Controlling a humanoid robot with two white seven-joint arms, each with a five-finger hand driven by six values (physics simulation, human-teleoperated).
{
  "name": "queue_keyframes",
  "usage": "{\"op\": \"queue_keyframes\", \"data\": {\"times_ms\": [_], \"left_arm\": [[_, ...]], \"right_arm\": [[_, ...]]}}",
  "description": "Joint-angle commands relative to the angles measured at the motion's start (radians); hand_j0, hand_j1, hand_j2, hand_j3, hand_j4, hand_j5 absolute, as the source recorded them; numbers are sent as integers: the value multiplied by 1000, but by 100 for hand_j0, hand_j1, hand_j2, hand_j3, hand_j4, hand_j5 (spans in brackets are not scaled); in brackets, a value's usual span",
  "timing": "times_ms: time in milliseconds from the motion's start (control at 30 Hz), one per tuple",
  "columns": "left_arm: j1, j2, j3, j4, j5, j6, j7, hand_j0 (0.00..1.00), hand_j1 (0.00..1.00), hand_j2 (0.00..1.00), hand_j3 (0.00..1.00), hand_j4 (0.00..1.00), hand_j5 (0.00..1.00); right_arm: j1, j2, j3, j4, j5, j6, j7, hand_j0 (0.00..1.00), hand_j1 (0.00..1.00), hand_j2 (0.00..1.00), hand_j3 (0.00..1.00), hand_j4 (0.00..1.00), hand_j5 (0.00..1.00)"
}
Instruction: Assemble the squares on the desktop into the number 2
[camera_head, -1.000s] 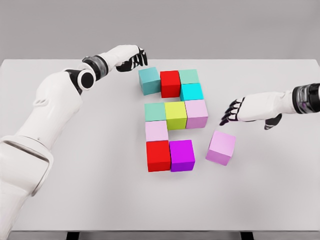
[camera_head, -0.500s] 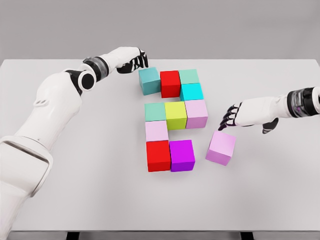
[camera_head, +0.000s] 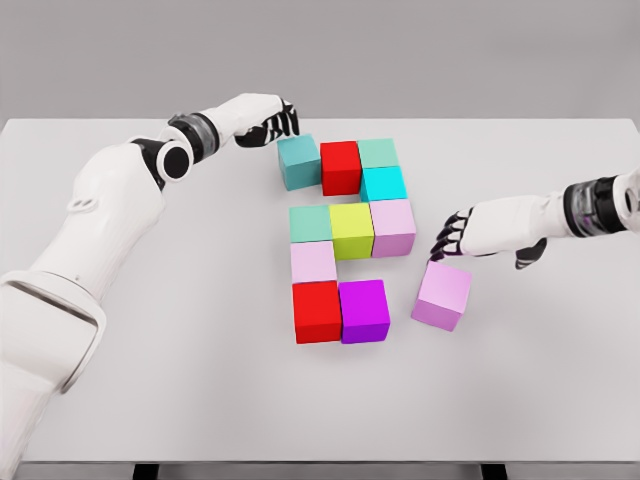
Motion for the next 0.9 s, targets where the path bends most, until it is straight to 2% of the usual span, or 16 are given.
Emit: {"op": "queue_keyframes", "data": {"times_ms": [0,267,700,867], "left_arm": [[0,-3,3,-2,4,-18,1,47,47,47,47,47,47],[0,-5,-1,-3,6,-21,5,47,47,47,47,47,47],[0,-3,-1,-3,6,-61,4,47,47,47,47,47,47],[-5,-3,-1,1,3,-60,5,47,47,47,47,47,47]], "right_arm": [[0,2,-2,-3,-5,2,0,100,100,100,100,100,100],[-2,9,1,-21,-5,2,0,100,100,100,100,100,100],[-5,0,0,16,-2,2,0,100,100,100,100,100,100],[-6,-23,1,-26,-2,2,0,100,100,100,100,100,100]]}}
